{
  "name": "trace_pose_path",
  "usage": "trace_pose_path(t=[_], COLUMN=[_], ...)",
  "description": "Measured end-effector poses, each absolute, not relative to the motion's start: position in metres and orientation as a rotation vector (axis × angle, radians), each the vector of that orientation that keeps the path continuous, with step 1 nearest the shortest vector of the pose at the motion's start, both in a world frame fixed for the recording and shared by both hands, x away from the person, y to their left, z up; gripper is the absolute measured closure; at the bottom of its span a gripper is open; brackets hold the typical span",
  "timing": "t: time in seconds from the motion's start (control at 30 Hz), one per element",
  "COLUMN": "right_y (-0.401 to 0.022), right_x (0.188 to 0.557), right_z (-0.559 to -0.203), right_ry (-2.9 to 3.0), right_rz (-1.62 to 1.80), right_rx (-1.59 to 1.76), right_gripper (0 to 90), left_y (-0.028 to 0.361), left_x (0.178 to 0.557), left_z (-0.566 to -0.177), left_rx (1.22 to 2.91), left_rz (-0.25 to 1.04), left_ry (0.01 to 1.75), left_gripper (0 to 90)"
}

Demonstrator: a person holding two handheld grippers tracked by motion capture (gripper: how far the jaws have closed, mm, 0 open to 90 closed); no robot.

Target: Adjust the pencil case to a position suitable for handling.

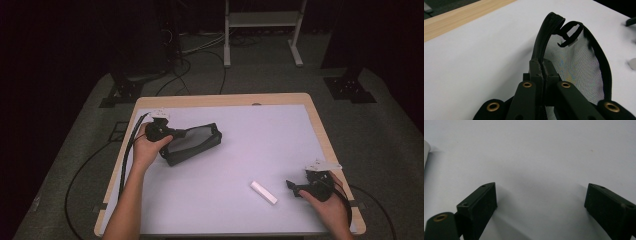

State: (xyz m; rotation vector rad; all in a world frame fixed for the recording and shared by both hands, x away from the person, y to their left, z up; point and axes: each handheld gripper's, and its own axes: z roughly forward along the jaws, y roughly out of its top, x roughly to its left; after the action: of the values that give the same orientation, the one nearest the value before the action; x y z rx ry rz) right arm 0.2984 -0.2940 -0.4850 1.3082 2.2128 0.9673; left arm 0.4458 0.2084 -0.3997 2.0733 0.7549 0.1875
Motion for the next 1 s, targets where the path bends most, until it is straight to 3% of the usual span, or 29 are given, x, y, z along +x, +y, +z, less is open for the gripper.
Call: trace_pose_path(t=[1.0], right_y=[-0.294], right_x=[0.298], right_z=[-0.485], right_ry=[2.213], right_rz=[0.967], right_rx=[1.307], right_gripper=[9.6], left_y=[0.174], left_x=[0.414], left_z=[-0.391], left_rx=[2.162], left_rz=[0.051], left_ry=[0.555], left_gripper=[88.5])
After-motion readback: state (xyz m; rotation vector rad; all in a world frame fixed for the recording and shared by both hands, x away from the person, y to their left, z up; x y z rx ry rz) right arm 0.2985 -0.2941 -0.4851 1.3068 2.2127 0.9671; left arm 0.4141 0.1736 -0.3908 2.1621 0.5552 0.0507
